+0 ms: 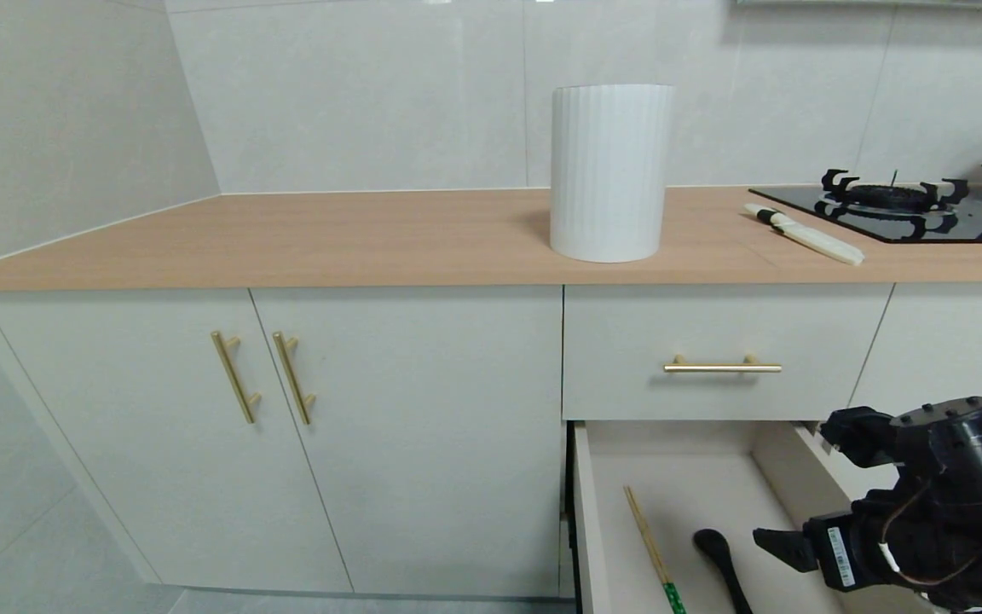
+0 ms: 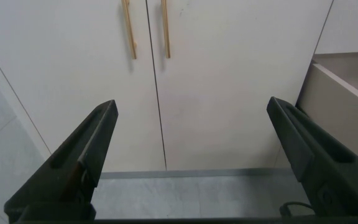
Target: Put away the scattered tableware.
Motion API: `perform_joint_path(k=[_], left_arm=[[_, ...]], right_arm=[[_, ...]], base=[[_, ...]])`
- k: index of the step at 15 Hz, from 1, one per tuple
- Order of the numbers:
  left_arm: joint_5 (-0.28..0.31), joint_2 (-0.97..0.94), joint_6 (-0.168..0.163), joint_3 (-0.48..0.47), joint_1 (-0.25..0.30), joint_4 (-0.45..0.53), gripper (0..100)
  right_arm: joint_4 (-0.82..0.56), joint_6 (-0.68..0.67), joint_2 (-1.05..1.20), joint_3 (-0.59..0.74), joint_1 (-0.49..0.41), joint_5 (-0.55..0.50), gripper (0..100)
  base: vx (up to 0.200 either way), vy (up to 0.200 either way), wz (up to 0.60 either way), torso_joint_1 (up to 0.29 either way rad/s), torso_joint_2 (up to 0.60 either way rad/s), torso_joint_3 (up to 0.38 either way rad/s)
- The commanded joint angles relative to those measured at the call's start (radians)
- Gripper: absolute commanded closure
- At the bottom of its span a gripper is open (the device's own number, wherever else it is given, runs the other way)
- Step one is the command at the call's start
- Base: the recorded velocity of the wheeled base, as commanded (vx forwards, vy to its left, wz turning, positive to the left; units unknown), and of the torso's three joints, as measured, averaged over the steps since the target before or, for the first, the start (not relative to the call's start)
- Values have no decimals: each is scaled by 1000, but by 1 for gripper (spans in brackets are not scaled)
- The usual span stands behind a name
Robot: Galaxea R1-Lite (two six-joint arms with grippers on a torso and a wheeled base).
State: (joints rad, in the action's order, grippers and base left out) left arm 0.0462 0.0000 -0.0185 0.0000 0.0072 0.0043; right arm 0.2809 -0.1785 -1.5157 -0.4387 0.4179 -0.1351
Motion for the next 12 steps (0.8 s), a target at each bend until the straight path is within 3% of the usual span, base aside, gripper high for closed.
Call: perform_joint_path(k=[1, 11, 12], left_arm=[[0, 0, 0, 0, 0, 0, 0], [0, 0, 2, 0, 0, 0, 0], [0, 0, 2, 0, 0, 0, 0]], right_arm=[[-22, 21, 69, 0, 10, 0, 0], [-92, 50, 112, 6, 52, 2, 0], [-104, 50, 111, 6, 62, 2, 0]], base=[[-200, 0, 0, 2, 7, 2], [-200, 0, 0, 1, 1, 3], [0, 0, 0, 0, 0, 0]])
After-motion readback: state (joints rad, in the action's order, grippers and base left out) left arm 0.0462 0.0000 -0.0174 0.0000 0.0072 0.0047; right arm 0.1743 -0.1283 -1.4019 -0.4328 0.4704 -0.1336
